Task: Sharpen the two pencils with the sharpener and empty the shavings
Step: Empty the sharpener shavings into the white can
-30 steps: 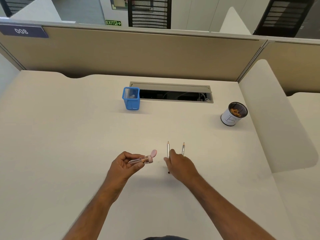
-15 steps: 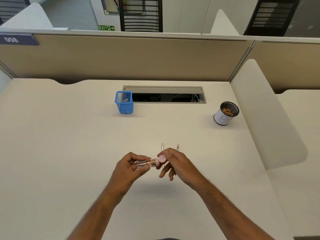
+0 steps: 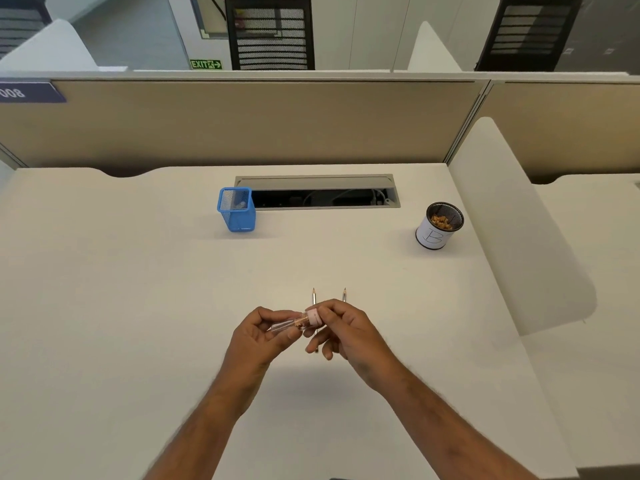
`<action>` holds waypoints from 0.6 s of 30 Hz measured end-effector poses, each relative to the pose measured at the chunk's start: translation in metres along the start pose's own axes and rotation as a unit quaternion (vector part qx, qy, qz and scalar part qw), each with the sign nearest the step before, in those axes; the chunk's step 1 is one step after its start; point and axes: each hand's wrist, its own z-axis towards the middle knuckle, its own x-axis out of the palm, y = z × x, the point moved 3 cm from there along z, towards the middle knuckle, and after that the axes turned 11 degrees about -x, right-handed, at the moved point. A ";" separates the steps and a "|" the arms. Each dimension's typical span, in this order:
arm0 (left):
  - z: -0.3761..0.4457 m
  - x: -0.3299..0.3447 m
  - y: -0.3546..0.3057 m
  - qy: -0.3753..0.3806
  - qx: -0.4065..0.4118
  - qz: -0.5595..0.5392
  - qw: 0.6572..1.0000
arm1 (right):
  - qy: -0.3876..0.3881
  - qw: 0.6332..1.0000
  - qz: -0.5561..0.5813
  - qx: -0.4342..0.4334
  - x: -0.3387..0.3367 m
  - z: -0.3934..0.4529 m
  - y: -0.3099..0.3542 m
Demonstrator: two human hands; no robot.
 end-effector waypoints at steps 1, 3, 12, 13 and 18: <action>0.000 0.003 0.001 0.003 -0.003 -0.010 1.000 | -0.006 1.000 0.025 0.007 0.001 -0.001 -0.001; -0.001 0.009 0.002 0.002 -0.006 -0.017 1.000 | -0.016 0.998 0.065 0.021 0.001 -0.002 -0.004; 0.000 0.019 0.007 -0.054 -0.027 0.039 0.997 | -0.027 0.996 0.080 0.026 -0.009 -0.004 -0.008; 0.000 0.021 0.008 -0.061 -0.028 0.046 0.997 | -0.023 0.996 0.085 0.023 -0.010 -0.005 -0.008; 0.007 0.034 0.011 -0.056 -0.028 0.058 0.996 | -0.031 0.998 0.062 -0.010 -0.017 -0.007 -0.005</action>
